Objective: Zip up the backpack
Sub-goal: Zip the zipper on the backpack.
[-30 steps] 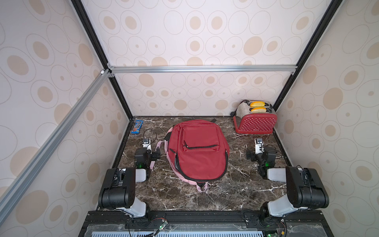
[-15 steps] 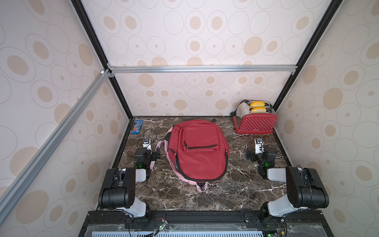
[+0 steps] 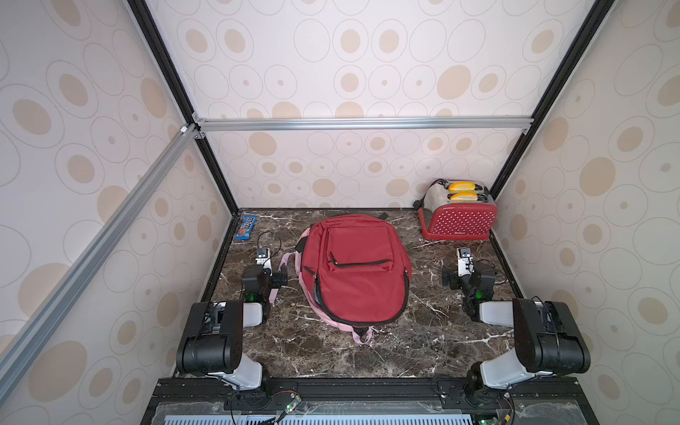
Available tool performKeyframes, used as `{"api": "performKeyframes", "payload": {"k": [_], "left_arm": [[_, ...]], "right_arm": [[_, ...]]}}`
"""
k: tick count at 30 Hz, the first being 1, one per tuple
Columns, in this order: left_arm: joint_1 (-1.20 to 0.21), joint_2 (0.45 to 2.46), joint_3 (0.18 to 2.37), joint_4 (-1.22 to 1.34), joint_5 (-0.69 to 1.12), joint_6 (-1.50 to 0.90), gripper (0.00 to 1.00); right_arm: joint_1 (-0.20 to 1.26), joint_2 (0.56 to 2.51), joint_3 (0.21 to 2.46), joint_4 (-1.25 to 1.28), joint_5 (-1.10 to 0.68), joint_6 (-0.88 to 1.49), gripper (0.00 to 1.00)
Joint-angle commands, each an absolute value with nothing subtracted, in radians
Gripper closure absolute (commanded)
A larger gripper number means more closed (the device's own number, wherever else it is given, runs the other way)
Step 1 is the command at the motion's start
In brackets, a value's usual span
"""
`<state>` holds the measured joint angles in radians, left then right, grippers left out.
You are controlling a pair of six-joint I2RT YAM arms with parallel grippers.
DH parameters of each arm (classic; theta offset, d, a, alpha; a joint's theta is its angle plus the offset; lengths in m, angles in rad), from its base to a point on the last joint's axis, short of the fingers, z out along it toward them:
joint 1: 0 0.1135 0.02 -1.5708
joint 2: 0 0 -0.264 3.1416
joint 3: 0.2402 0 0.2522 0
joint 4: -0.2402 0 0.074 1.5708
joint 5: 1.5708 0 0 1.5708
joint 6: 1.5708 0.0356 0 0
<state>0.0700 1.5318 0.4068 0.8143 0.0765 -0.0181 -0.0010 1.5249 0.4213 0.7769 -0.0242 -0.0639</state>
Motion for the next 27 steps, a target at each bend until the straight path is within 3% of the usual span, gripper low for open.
{"api": "performKeyframes", "payload": {"k": [1,14,18,23,27], "left_arm": [[0.064,1.528,0.429,0.816,0.070,-0.005,0.01],[0.069,1.514,0.439,0.797,0.083,-0.009,0.01],[0.068,1.420,0.575,0.491,0.078,-0.008,0.01],[0.057,1.256,0.669,0.413,0.079,-0.073,0.01],[-0.020,1.151,0.755,0.307,-0.166,-0.273,0.01]], "right_arm": [[0.004,1.535,0.426,0.773,-0.021,-0.057,0.00],[0.004,1.522,0.423,0.784,-0.006,-0.047,0.00],[0.004,1.351,0.494,0.518,0.162,0.016,0.00],[0.040,1.147,0.668,0.137,0.264,0.160,0.00],[0.114,1.015,0.821,-0.165,0.299,0.223,0.00]]}}
